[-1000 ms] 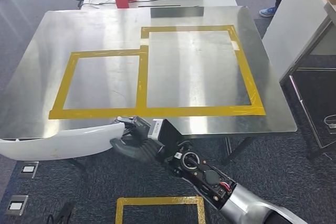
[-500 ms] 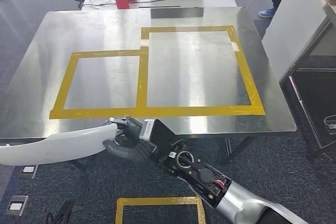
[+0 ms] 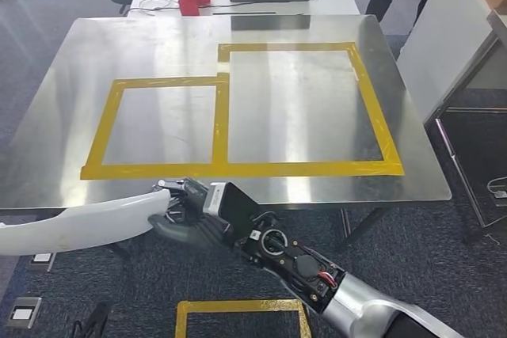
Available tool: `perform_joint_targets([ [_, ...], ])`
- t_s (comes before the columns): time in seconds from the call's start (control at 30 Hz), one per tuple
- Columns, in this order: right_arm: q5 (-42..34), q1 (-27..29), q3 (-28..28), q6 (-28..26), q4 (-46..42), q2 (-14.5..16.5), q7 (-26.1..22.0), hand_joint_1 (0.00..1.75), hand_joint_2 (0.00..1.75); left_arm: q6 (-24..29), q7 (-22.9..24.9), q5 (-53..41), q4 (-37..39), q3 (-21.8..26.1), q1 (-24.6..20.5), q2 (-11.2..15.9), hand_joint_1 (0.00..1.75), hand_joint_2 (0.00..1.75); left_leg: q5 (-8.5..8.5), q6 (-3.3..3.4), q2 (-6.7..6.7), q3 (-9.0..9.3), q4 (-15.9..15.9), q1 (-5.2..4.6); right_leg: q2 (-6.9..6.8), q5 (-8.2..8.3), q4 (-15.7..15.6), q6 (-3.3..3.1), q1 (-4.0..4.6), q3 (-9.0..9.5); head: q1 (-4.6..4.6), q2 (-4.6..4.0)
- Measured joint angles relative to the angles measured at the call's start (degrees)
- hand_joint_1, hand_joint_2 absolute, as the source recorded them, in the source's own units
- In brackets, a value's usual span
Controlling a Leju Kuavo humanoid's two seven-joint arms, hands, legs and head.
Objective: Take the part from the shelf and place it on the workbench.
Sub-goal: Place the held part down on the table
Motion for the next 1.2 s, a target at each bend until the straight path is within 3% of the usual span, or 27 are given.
perform_joint_targets([
  [0.07,-0.2,-0.2,0.1,-0.1,0.0,0.0,0.0,1.75,1.75,0.0,0.1,-0.2,0.0,0.0,-0.1,0.1,0.00,1.75,-0.43,0.70,-0.04,1.04,-0.2,0.00,-0.06,-2.42,5.3,-0.27,0.03,-2.54,0.06,0.00],
  [0.13,-0.3,-0.2,0.2,-0.1,0.1,0.1,0.1,1.75,1.75,0.0,0.1,-0.2,0.0,0.0,-0.1,0.1,0.00,1.75,-0.87,0.84,-0.05,1.90,-0.1,-0.26,-0.01,-5.58,13.9,-0.44,0.23,-7.10,0.09,0.00],
  [0.17,-0.4,-0.1,0.3,-0.1,0.2,0.0,0.1,1.75,1.75,0.0,0.1,-0.2,0.0,0.0,-0.1,0.1,0.00,1.75,-1.17,0.74,-0.07,2.40,-0.1,-0.37,0.00,-6.28,17.1,-0.44,0.30,-9.11,0.08,0.00],
  [0.2,-0.4,-0.1,0.3,0.0,0.3,0.0,0.1,1.75,1.75,0.0,0.1,-0.2,0.0,0.0,-0.1,0.1,0.00,1.75,-1.56,0.56,-0.13,3.00,-0.1,-0.43,-0.01,-5.92,18.0,-0.45,0.32,-10.19,0.08,0.00],
  [0.23,-0.4,-0.1,0.3,0.0,0.3,0.0,0.1,1.75,1.75,0.0,0.1,-0.2,0.0,0.0,0.0,0.1,0.00,1.75,-2.05,0.34,-0.21,3.73,-0.1,-0.44,-0.03,-4.61,16.6,-0.50,0.33,-10.13,0.09,0.00],
  [0.3,-0.4,-0.1,0.4,0.0,0.4,0.0,0.1,1.75,1.75,0.0,0.1,-0.2,0.0,0.0,0.0,0.0,0.00,1.75,-3.28,-0.18,-0.34,5.32,-0.1,-0.38,-0.21,0.02,8.8,-0.83,0.36,-7.74,0.09,0.00],
  [0.33,-0.4,-0.1,0.4,0.0,0.4,0.0,0.1,1.75,1.75,0.0,0.1,-0.2,0.0,0.0,0.1,-0.1,0.00,1.75,-3.89,-0.53,-0.34,6.01,-0.1,-0.38,-0.36,1.56,5.1,-1.06,0.53,-6.51,0.05,0.00],
  [0.4,-0.4,-0.1,0.4,0.0,0.6,0.1,0.1,1.75,1.75,0.0,0.1,-0.1,0.0,0.0,0.0,0.0,0.00,1.75,-4.87,-1.43,-0.19,7.00,-0.3,-0.38,-0.42,2.22,1.4,-2.03,1.01,-5.13,-0.03,0.00],
  [0.47,-0.4,-0.2,0.5,0.1,0.6,0.2,0.1,1.75,1.75,0.0,0.1,-0.1,0.0,0.0,-0.2,0.0,0.00,1.75,-4.65,-2.42,-0.06,7.47,0.4,-0.24,-0.06,0.69,1.3,-3.30,1.35,-4.02,-0.07,0.00],
  [0.5,-0.4,-0.2,0.5,0.1,0.6,0.3,0.0,1.75,1.75,0.0,0.1,-0.1,0.0,0.0,-0.4,-0.1,0.00,1.75,-3.72,-2.76,-0.05,6.90,2.5,-0.09,0.10,0.29,1.0,-3.80,1.33,-3.09,-0.09,0.00],
  [0.53,-0.4,-0.3,0.5,0.1,0.6,0.4,0.0,1.75,1.75,0.0,0.1,-0.1,0.0,0.0,-0.5,-0.1,0.00,1.75,-2.37,-3.00,-0.09,5.18,5.8,0.00,0.19,-0.22,0.7,-4.22,1.29,-1.88,-0.13,0.00],
  [0.6,-0.4,-0.4,0.6,0.1,0.7,0.5,0.0,1.75,1.75,0.0,0.1,-0.1,-0.1,0.0,-0.6,-0.2,0.00,1.75,-1.31,-3.16,-0.15,-0.57,14.2,0.06,0.27,-1.25,-0.2,-4.70,1.20,0.59,-0.26,0.00],
  [0.63,-0.4,-0.4,0.7,0.1,0.7,0.6,-0.1,1.75,1.75,0.0,0.1,-0.1,-0.1,0.0,-0.5,-0.2,0.00,1.75,-2.75,-3.16,-0.18,-3.65,17.3,0.00,0.36,-1.76,-0.6,-4.82,1.23,1.74,-0.33,0.00],
  [0.67,-0.4,-0.3,0.7,0.1,0.8,0.6,-0.1,1.75,1.75,0.1,0.1,-0.1,-0.1,0.0,-0.4,-0.1,0.00,1.75,-5.34,-3.12,-0.18,-6.27,18.9,-0.08,0.55,-2.38,-0.9,-4.87,1.25,2.91,-0.38,0.00],
  [0.73,-0.4,-0.3,0.7,0.2,0.9,0.6,-0.1,1.75,1.75,0.3,0.1,-0.1,-0.1,0.0,-0.2,-0.1,0.00,1.75,-10.16,-2.88,-0.19,-9.51,17.5,-0.26,1.08,-3.94,-1.3,-4.84,1.29,5.27,-0.49,0.00],
  [0.77,-0.4,-0.3,0.7,0.2,0.9,0.6,-0.1,1.75,1.75,0.3,0.1,-0.2,-0.1,0.0,-0.1,0.0,0.00,1.75,-10.17,-2.65,-0.19,-10.21,14.9,-0.35,1.28,-4.87,-1.3,-4.77,1.29,6.43,-0.53,0.00],
  [0.8,-0.4,-0.3,0.7,0.2,0.9,0.6,-0.1,1.75,1.75,0.4,0.1,-0.2,-0.1,0.0,0.0,0.1,0.00,1.75,-7.59,-2.33,-0.18,-10.44,11.4,-0.45,1.40,-5.84,-1.4,-4.66,1.32,7.42,-0.58,0.00],
  [0.87,-0.5,-0.2,0.8,0.2,1.2,0.5,-0.2,1.75,1.75,0.4,0.1,-0.3,-0.1,0.0,0.2,0.3,0.00,1.75,2.83,-1.63,-0.25,-10.48,4.4,-0.76,1.65,-7.82,-1.1,-4.24,1.54,8.71,-0.61,0.00],
  [0.9,-0.5,-0.1,0.8,0.2,1.3,0.5,-0.2,1.75,1.75,0.4,0.2,-0.3,-0.1,0.0,0.3,0.3,0.00,1.75,7.04,-1.39,-0.36,-10.53,2.6,-0.97,1.81,-8.78,-1.0,-3.94,1.68,8.91,-0.60,0.00],
  [0.93,-0.5,-0.1,0.8,0.2,1.4,0.5,-0.3,1.75,1.75,0.4,0.2,-0.3,-0.1,0.0,0.3,0.4,0.00,1.75,9.21,-1.20,-0.46,-10.66,2.1,-1.18,1.97,-9.59,-1.0,-3.61,1.74,9.11,-0.59,0.00],
  [1.0,-0.5,-0.2,0.8,0.2,1.4,0.6,-0.4,1.75,1.75,0.4,0.3,-0.3,-0.1,-0.1,0.1,0.3,0.00,1.75,8.60,-0.72,-0.63,-10.55,3.0,-1.25,1.96,-10.83,-1.4,-2.95,1.68,9.71,-0.57,0.00],
  [1.07,-0.6,-0.4,0.8,0.2,1.4,0.7,-0.5,1.75,1.75,0.4,0.3,-0.3,-0.1,-0.1,-0.1,0.3,0.00,1.75,7.53,0.09,-0.65,-9.87,3.1,-1.11,1.29,-12.65,1.0,-2.43,1.60,9.10,-0.55,0.00],
  [1.1,-0.6,-0.4,0.7,0.2,1.4,0.8,-0.5,1.75,1.75,0.4,0.3,-0.3,-0.1,-0.1,-0.2,0.3,0.00,1.75,7.06,0.43,-0.66,-9.42,3.0,-1.11,0.93,-14.20,4.4,-2.29,1.59,7.42,-0.55,0.00],
  [1.17,-0.6,-0.2,0.7,0.2,1.6,0.7,-0.5,1.75,1.75,0.3,0.3,-0.3,-0.1,-0.1,-0.1,0.3,0.00,1.75,6.20,0.84,-0.65,-8.50,3.0,-1.26,0.62,-17.21,13.3,-2.26,1.68,1.91,-0.55,0.00],
  [1.2,-0.6,-0.1,0.7,0.2,1.7,0.6,-0.6,1.75,1.75,0.2,0.3,-0.3,-0.1,-0.1,0.0,0.3,0.00,1.75,5.80,0.89,-0.66,-7.98,3.0,-1.35,0.61,-17.57,16.5,-2.31,1.70,-0.62,-0.56,0.00],
])
